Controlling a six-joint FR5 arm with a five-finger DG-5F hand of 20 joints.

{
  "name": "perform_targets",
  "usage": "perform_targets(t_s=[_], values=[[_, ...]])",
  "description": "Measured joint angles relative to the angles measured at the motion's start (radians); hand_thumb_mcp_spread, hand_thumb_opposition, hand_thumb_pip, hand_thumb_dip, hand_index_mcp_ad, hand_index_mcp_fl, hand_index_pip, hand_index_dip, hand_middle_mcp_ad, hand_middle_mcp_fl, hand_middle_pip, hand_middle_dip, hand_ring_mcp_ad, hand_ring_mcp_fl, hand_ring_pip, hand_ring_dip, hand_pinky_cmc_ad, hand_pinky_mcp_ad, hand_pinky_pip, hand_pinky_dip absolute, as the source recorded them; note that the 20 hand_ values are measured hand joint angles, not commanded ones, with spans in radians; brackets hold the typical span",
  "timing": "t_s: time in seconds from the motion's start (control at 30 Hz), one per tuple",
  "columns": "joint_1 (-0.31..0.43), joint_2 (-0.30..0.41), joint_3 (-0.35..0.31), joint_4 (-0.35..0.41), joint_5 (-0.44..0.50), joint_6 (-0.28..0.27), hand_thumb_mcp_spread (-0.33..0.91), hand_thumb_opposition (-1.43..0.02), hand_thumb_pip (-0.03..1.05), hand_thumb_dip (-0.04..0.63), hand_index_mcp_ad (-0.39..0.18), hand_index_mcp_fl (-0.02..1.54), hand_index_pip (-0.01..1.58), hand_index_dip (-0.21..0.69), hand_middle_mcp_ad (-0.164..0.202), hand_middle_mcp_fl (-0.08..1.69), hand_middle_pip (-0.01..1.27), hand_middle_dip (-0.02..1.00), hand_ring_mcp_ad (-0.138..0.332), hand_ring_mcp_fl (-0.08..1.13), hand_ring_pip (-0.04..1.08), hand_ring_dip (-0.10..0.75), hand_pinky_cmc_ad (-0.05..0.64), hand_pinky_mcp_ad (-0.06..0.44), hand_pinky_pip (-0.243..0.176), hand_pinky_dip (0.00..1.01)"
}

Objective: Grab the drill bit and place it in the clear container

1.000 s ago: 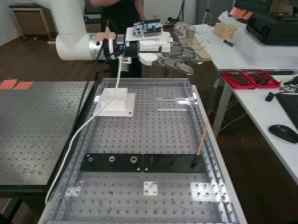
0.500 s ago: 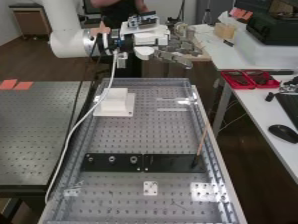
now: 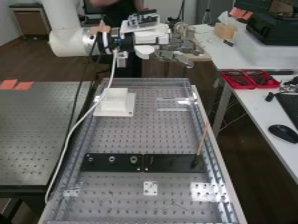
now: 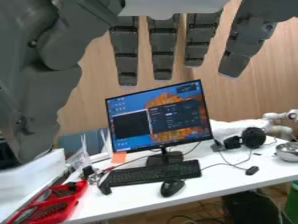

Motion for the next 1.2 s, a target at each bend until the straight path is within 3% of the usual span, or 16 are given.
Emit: perform_targets(t_s=[0.93, 1.2], values=[[-0.007, 0.006, 0.001, -0.015, -0.011, 0.012, 0.31, -0.73, 0.37, 0.096, -0.075, 0.35, 0.09, 0.311, 0.089, 0.20, 0.12, 0.20, 0.152, 0.02, 0.12, 0.101, 0.377, 0.290, -0.075, 0.29], [-0.056, 0.063, 0.029, -0.109, -0.060, 0.000, 0.31, -0.73, 0.37, 0.096, -0.075, 0.35, 0.09, 0.311, 0.089, 0.20, 0.12, 0.20, 0.152, 0.02, 0.12, 0.101, 0.377, 0.295, -0.075, 0.29]])
